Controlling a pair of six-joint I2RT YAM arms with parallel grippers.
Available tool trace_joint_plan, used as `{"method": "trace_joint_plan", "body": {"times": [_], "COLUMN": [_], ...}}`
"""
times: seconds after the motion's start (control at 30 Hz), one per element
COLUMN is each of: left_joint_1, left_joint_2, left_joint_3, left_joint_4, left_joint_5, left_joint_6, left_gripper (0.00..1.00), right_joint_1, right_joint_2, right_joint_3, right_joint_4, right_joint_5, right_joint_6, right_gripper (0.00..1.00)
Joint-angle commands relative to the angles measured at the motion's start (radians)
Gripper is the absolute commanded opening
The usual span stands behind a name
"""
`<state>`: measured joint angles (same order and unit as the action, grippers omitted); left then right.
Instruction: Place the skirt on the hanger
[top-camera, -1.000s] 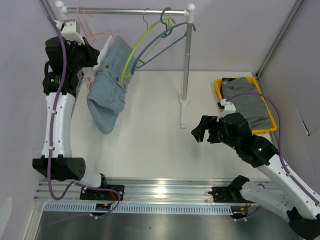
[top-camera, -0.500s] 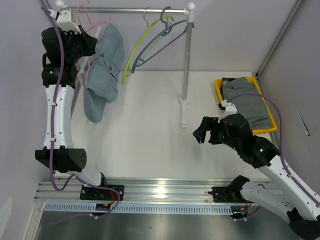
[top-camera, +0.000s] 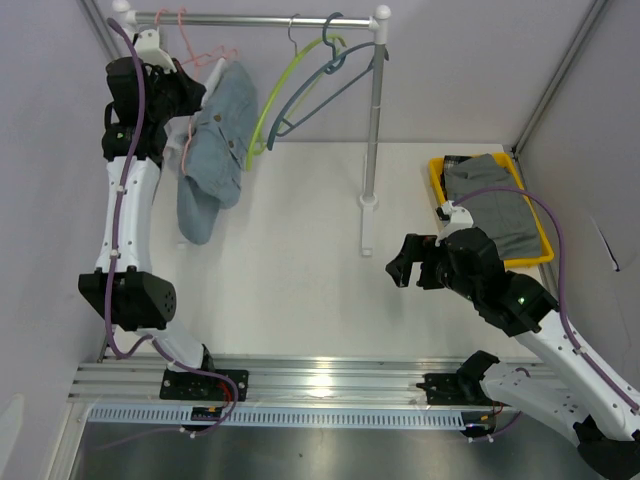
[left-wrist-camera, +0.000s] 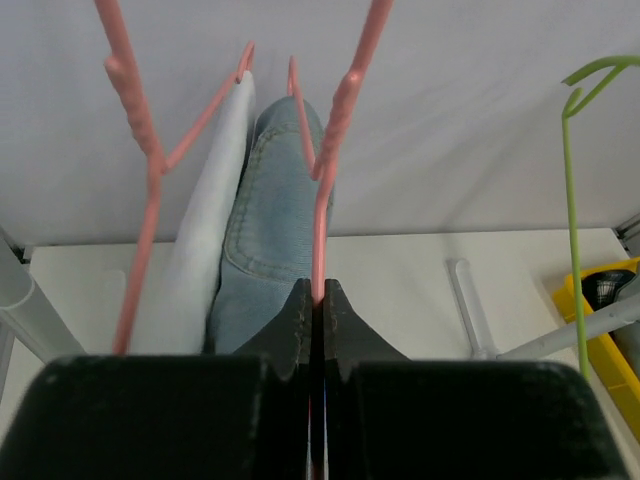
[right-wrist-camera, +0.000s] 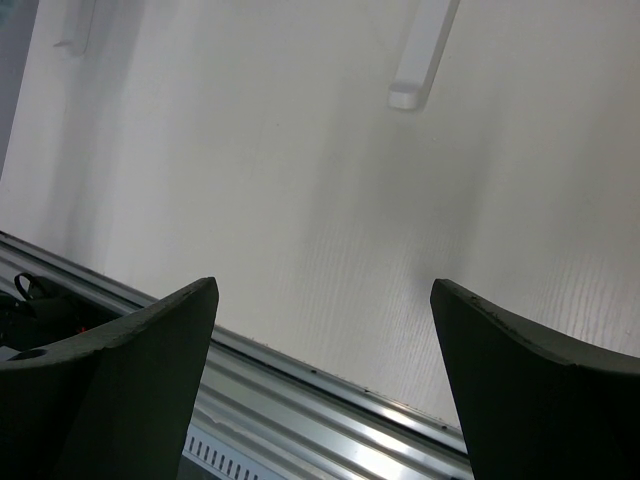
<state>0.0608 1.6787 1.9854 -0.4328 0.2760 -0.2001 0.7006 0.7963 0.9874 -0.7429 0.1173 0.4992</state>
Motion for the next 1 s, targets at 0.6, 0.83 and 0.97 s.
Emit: {"method": "trace_joint_plan", "body": {"times": [0.6,0.83,0.97], "left_joint_1": [0.008,-0.007,-0.14], "left_joint_2": [-0.2,-0.338,-0.424], "left_joint_3": [0.032,-0.055,-0.128], "left_joint_4": [0.034,0.078,0.066], "left_joint_5": [0.015,0.078,0.057], "left_joint_6": [-0.012,-0.104,-0.101], "left_gripper": [0.68,0.7,0.7], "right_joint_1": [-0.018,-0.068,-0.282], "right_joint_2": [0.032,0.075,0.171], "right_joint_3": [0.011,0.037,0.108], "right_joint_4": [0.053,0.077,0.082], "right_joint_5": [0.013,0.021,-0.066], "right_joint_6": [-0.011,-0.001,-0.027], "right_gripper": [0.95,0.96,0.97]}}
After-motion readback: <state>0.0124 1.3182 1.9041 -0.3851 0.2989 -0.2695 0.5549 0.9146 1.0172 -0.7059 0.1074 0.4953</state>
